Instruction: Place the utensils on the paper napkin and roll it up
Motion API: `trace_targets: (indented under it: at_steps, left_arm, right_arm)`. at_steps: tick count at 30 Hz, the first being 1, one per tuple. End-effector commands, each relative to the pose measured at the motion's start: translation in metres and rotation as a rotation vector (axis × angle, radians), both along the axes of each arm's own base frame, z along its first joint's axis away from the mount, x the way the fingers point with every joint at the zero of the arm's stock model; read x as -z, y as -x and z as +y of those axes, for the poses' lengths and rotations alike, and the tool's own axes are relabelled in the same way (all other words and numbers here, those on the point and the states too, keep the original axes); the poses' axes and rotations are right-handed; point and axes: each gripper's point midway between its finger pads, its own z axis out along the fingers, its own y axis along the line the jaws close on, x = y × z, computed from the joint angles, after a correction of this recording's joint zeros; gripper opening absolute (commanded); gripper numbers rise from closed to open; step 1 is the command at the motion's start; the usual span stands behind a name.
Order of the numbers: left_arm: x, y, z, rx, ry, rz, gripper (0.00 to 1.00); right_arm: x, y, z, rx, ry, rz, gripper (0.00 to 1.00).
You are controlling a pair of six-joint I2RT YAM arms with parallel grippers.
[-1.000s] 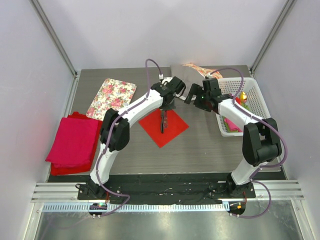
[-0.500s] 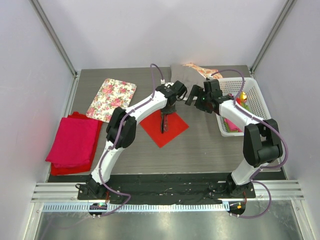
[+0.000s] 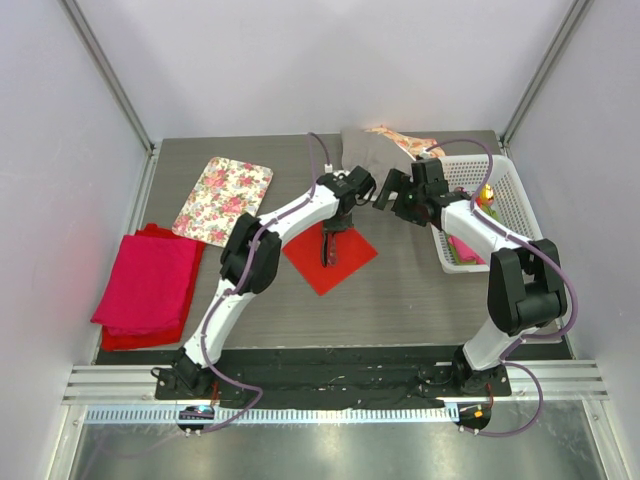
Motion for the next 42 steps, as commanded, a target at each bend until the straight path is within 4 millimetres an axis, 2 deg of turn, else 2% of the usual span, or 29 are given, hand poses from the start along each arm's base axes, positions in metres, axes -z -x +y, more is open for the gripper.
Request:
trace_targets:
  at_steps: [1,15,22,26,29,30,31,32,33,35,36,37,38,39,40,41,42]
  left_arm:
    - [-0.012,-0.007,0.001,0.003,-0.001,-0.025,0.1]
    - [-0.007,-0.006,0.007,0.011,-0.043,-0.02,0.11]
    - [-0.01,-0.008,0.008,0.011,-0.041,-0.027,0.23]
    - [-0.019,-0.009,0.008,0.011,-0.032,-0.038,0.3]
    - [-0.038,-0.009,0.008,0.014,-0.017,-0.064,0.31]
    - [-0.058,-0.01,0.008,0.016,0.004,-0.094,0.36]
    - [-0.063,-0.009,0.01,0.026,0.002,-0.101,0.41]
    - [-0.076,-0.011,0.01,0.034,0.015,-0.133,0.51]
    - [-0.085,-0.012,0.012,0.042,0.022,-0.156,0.67]
    - [-0.112,-0.002,0.021,0.109,0.036,-0.21,0.8]
    - [-0.153,-0.005,0.021,0.114,0.115,-0.317,0.97]
    - [-0.163,-0.002,0.023,0.14,0.136,-0.35,1.0]
    - [-0.144,0.01,0.032,0.203,0.104,-0.321,1.0]
    - [-0.162,0.008,0.022,0.25,0.198,-0.375,1.0]
    - [-0.186,0.014,0.026,0.276,0.251,-0.419,1.0]
    - [-0.18,0.02,0.032,0.283,0.262,-0.41,1.0]
    - [-0.186,0.019,0.039,0.275,0.28,-0.423,1.0]
  right_arm:
    - [-0.023,-0.006,0.002,-0.001,-0.029,-0.072,0.98]
    - [-0.018,-0.008,0.002,0.0,-0.034,-0.065,0.98]
    - [-0.018,-0.009,0.003,-0.002,-0.041,-0.064,0.98]
    - [-0.021,-0.008,0.004,-0.005,-0.044,-0.07,0.98]
    - [-0.021,-0.008,0.005,-0.015,-0.047,-0.072,0.98]
    - [-0.021,-0.007,0.006,-0.021,-0.05,-0.073,0.98]
    - [-0.022,-0.007,0.008,-0.028,-0.056,-0.075,0.98]
    - [-0.023,-0.007,0.008,-0.033,-0.06,-0.076,0.98]
    - [-0.024,-0.006,0.01,-0.045,-0.063,-0.08,0.98]
    - [-0.025,-0.004,0.015,-0.073,-0.079,-0.078,0.98]
    - [-0.026,-0.004,0.016,-0.082,-0.083,-0.082,0.98]
    - [-0.027,-0.003,0.018,-0.094,-0.091,-0.084,0.98]
    - [-0.028,0.0,0.022,-0.117,-0.107,-0.083,0.98]
    - [-0.03,0.0,0.024,-0.127,-0.118,-0.09,0.98]
    - [-0.029,0.002,0.026,-0.136,-0.124,-0.089,0.98]
    - [-0.031,0.002,0.028,-0.144,-0.13,-0.095,0.98]
    - [-0.032,0.004,0.032,-0.165,-0.148,-0.095,0.98]
